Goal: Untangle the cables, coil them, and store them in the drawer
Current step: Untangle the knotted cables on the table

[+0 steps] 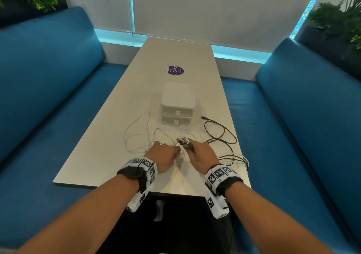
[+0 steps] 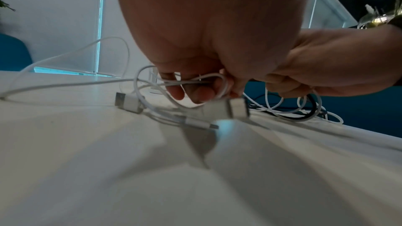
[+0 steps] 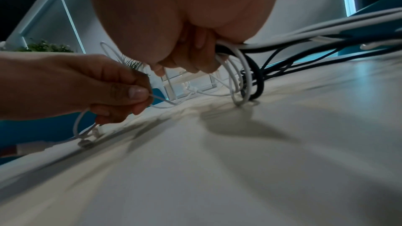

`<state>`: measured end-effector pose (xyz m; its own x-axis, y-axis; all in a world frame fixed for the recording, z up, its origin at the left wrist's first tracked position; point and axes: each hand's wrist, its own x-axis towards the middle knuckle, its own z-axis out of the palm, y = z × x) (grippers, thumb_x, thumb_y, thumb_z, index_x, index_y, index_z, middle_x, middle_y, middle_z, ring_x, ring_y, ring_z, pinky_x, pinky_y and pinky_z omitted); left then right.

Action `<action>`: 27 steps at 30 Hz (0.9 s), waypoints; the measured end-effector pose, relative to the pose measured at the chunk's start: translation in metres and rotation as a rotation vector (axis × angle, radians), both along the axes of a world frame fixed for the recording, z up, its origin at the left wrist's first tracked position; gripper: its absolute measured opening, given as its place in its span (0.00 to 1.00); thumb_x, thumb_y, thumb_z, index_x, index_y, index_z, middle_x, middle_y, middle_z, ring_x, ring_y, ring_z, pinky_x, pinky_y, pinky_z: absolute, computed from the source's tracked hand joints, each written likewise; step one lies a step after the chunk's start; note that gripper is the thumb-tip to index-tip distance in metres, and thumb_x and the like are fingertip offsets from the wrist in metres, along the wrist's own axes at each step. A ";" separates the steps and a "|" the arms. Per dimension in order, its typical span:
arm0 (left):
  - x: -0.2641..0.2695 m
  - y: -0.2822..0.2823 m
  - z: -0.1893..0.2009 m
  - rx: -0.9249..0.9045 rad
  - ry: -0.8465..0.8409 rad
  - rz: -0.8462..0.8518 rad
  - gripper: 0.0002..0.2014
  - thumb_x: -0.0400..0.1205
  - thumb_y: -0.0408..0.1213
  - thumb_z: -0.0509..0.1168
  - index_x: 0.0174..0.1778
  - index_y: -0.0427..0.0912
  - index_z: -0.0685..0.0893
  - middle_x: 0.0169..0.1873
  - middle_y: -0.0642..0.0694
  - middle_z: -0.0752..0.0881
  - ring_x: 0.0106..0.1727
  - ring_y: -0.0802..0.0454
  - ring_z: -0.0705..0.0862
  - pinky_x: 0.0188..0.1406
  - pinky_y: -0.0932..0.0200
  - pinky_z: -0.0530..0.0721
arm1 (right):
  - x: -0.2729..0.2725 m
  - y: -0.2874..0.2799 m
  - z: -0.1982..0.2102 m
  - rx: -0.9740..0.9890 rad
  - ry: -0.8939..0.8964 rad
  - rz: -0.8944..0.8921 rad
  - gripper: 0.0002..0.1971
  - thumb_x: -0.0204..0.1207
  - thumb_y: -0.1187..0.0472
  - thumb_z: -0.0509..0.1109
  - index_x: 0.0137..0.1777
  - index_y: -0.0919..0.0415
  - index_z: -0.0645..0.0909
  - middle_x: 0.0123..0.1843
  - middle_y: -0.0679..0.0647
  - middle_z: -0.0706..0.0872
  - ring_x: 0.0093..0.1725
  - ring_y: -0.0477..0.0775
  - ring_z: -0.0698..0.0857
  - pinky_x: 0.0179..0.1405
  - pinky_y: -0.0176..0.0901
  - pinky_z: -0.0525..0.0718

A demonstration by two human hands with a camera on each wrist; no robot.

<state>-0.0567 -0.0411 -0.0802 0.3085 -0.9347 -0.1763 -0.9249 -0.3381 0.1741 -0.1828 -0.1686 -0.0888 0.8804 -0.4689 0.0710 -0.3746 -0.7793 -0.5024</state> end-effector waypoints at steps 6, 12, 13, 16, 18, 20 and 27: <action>0.008 0.005 -0.006 0.092 0.139 0.000 0.12 0.83 0.46 0.46 0.45 0.61 0.75 0.44 0.51 0.86 0.51 0.41 0.82 0.66 0.41 0.73 | -0.005 0.000 0.000 0.087 -0.110 0.015 0.08 0.84 0.54 0.65 0.47 0.55 0.81 0.27 0.44 0.76 0.30 0.55 0.77 0.34 0.55 0.80; 0.013 0.006 0.005 -0.001 0.199 -0.057 0.12 0.88 0.40 0.57 0.58 0.45 0.85 0.59 0.47 0.83 0.58 0.47 0.80 0.61 0.52 0.76 | -0.007 -0.001 -0.001 0.096 -0.111 0.077 0.06 0.84 0.55 0.65 0.48 0.54 0.82 0.26 0.42 0.76 0.29 0.49 0.74 0.36 0.52 0.80; 0.014 0.005 0.006 -0.006 0.237 -0.036 0.12 0.87 0.39 0.57 0.58 0.44 0.85 0.59 0.47 0.83 0.55 0.48 0.80 0.59 0.53 0.75 | -0.006 -0.001 -0.002 0.079 -0.105 0.076 0.06 0.84 0.55 0.65 0.50 0.54 0.82 0.27 0.43 0.76 0.30 0.51 0.75 0.36 0.53 0.81; 0.015 0.004 0.009 -0.033 0.360 0.033 0.11 0.88 0.39 0.57 0.55 0.44 0.85 0.57 0.47 0.83 0.53 0.49 0.80 0.60 0.50 0.77 | -0.003 -0.002 -0.005 0.014 -0.088 0.034 0.08 0.84 0.54 0.64 0.58 0.51 0.82 0.30 0.46 0.78 0.33 0.58 0.79 0.37 0.57 0.83; 0.015 0.003 0.009 -0.081 0.430 0.091 0.09 0.88 0.41 0.58 0.50 0.49 0.84 0.53 0.51 0.82 0.54 0.48 0.83 0.58 0.51 0.77 | -0.001 -0.001 -0.005 -0.016 -0.097 0.011 0.15 0.84 0.54 0.64 0.69 0.46 0.80 0.30 0.46 0.77 0.33 0.57 0.77 0.36 0.53 0.83; 0.015 0.003 0.009 -0.125 0.523 0.163 0.09 0.87 0.43 0.59 0.45 0.53 0.83 0.47 0.54 0.83 0.48 0.49 0.86 0.51 0.53 0.80 | -0.001 -0.002 -0.003 -0.022 -0.132 0.004 0.19 0.83 0.56 0.65 0.73 0.44 0.78 0.29 0.45 0.76 0.31 0.54 0.75 0.35 0.50 0.81; 0.013 -0.001 0.007 -0.142 0.602 0.176 0.11 0.84 0.51 0.55 0.50 0.56 0.82 0.48 0.57 0.88 0.53 0.52 0.86 0.60 0.43 0.82 | -0.001 -0.002 -0.008 -0.020 -0.042 0.043 0.05 0.83 0.52 0.60 0.52 0.51 0.75 0.33 0.52 0.83 0.33 0.60 0.80 0.35 0.58 0.83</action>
